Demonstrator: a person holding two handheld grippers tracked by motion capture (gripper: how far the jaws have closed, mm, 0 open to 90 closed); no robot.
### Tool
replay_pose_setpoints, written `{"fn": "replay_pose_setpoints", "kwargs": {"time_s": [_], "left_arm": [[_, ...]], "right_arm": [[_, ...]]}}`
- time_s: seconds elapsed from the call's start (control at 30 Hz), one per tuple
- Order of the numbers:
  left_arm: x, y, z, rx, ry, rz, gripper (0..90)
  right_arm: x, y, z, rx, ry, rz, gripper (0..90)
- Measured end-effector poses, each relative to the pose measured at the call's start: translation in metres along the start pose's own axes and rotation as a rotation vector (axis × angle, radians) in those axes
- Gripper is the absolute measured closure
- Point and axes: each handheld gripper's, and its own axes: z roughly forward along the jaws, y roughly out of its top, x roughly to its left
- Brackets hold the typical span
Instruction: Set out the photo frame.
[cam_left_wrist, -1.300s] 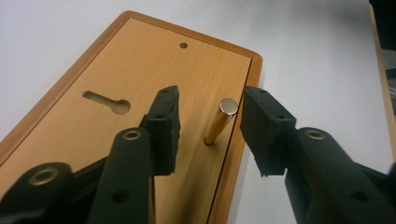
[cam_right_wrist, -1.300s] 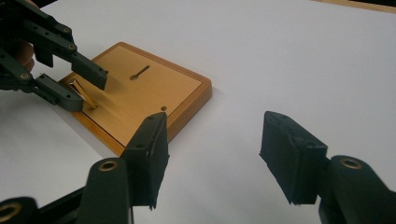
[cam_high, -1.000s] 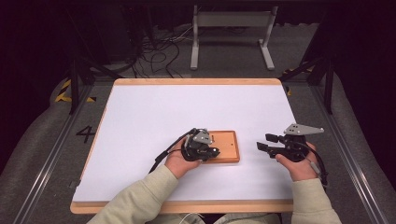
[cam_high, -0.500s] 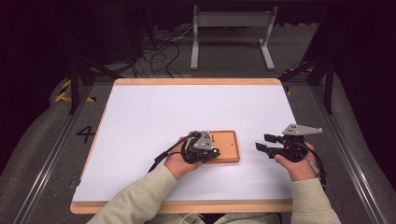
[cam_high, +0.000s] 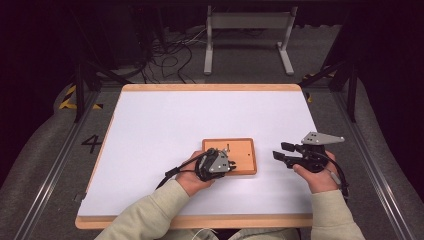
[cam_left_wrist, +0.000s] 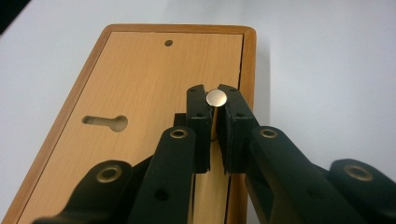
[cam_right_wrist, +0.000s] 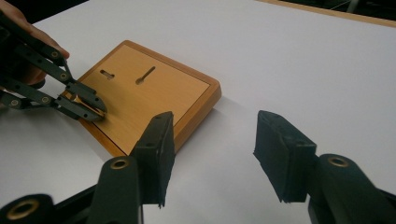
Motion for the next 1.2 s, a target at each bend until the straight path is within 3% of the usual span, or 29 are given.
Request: {"fn": "replay_pose_setpoints", "kwargs": {"time_s": [0.1, 0.27, 0.4, 0.67, 0.93, 1.2], "left_arm": [[-0.007, 0.0, -0.001, 0.002, 0.031, 0.065, 83.9], [-0.013, 0.002, -0.002, 0.009, 0.064, 0.114, 83.9], [-0.016, 0.002, -0.002, 0.013, 0.077, 0.124, 84.0], [-0.02, 0.002, -0.003, 0.014, 0.096, 0.137, 84.0], [-0.023, 0.002, -0.003, 0.021, 0.113, 0.158, 84.0], [-0.027, 0.001, -0.003, 0.017, 0.122, 0.158, 84.1]], "right_arm": [[0.002, 0.002, 0.002, 0.006, 0.009, 0.004, 41.7], [0.003, 0.005, 0.004, 0.03, 0.019, 0.02, 36.1], [0.003, 0.006, 0.005, 0.033, 0.026, 0.027, 33.1], [0.005, 0.016, 0.018, 0.062, 0.086, 0.054, 27.2], [0.004, 0.031, 0.047, 0.143, 0.112, 0.076, 22.2], [0.002, 0.034, 0.076, 0.18, 0.158, 0.112, 22.2]]}}
